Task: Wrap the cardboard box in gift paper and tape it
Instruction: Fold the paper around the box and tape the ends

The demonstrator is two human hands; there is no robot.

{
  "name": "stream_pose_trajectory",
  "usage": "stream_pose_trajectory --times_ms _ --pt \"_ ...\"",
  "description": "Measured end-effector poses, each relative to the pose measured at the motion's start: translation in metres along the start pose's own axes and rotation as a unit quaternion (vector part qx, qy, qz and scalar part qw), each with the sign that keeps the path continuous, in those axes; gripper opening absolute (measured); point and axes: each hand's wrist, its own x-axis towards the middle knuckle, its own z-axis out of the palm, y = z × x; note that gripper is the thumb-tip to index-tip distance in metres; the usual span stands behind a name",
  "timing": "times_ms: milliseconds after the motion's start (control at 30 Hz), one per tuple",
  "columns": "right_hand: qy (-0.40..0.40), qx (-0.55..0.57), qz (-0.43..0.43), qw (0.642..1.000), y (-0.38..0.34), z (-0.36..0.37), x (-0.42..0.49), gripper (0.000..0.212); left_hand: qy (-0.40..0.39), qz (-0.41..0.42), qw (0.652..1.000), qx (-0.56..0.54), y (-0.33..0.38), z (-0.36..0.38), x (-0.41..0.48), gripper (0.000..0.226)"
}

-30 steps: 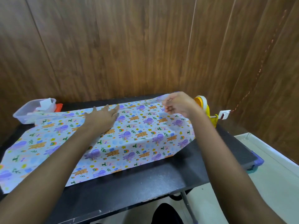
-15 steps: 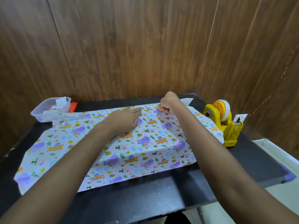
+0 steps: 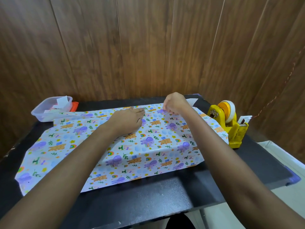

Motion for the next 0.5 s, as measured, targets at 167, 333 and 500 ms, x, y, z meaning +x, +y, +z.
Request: stream_pose_trajectory --times_ms 167,333,500 --pt "0.060 -0.216 -0.094 0.970 0.016 0.021 -0.029 0.035 0.003 -0.003 1.000 -0.004 0.001 0.000 0.000 0.047" --pt "0.054 -0.168 -0.082 0.981 0.028 -0.007 -0.037 0.032 -0.003 -0.006 1.000 -0.012 0.002 0.001 -0.001 0.048" --pt "0.254 -0.108 0.101 0.956 0.106 -0.060 -0.054 0.032 -0.011 -0.021 1.000 -0.015 0.005 0.002 -0.002 0.048"
